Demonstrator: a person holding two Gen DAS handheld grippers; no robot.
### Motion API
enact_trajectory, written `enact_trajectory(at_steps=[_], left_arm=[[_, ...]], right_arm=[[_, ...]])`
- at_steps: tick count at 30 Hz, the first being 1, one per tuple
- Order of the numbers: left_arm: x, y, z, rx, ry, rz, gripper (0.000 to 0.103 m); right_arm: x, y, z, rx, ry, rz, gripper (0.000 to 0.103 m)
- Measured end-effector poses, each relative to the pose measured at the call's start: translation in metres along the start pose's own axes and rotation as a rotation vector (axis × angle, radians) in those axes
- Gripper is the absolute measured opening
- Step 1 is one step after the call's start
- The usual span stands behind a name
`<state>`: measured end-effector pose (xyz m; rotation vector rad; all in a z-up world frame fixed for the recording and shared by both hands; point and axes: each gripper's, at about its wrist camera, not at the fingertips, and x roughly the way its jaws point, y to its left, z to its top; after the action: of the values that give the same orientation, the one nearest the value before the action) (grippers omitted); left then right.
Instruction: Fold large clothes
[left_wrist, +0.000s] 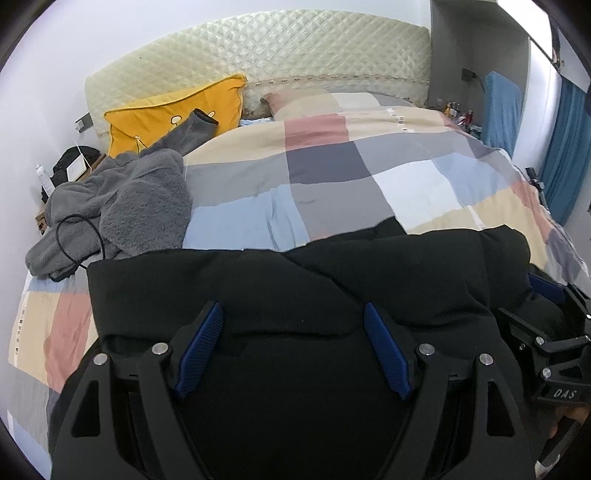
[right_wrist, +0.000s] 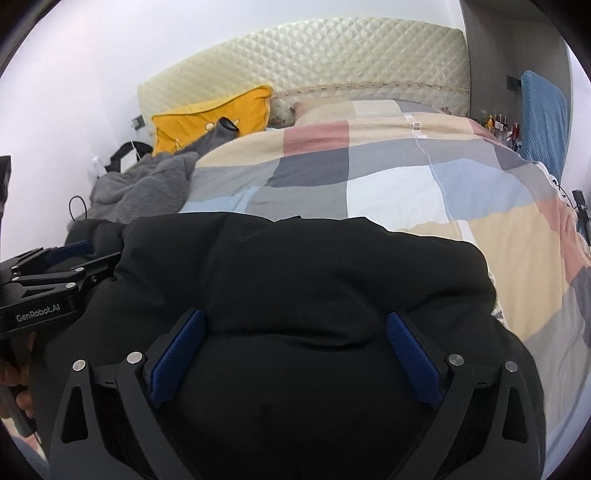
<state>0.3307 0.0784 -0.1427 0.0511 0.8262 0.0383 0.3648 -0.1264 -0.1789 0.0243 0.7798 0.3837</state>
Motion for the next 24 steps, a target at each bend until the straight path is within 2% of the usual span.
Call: enact_trajectory(at_steps=[7,10,15,17,21,24], left_arm=[[0.032,0.001,0.007,-0.015,0.017,0.035,0.079],[0.030,0.001,0.007,-0.014,0.026,0.036,0.079],[-0.002,0.011,-0.012,-0.052,-0.030,-0.040,0.080],[-0.013,0.016,-0.014,-0.055,-0.042,-0.033,0.080],[-0.036,0.042,-0.019,-0.126,-0.059,-0.035,0.080],[-0.038,0.062,-0.024,-0.125,-0.065,0.058,0.080]], right_arm=[[0.033,0.000,0.011,-0.005,0.020,-0.020,0.103],[0.035,0.002,0.009,-0.023,0.024,-0.038,0.103],[0.007,0.003,-0.004,-0.033,-0.010,-0.030,0.102],[-0.005,0.002,-0.005,-0.051,-0.025,-0.036,0.102],[-0.035,-0.004,-0.006,-0.109,-0.078,-0.042,0.102],[-0.041,-0.018,-0.010,-0.110,-0.091,-0.088,0.103]])
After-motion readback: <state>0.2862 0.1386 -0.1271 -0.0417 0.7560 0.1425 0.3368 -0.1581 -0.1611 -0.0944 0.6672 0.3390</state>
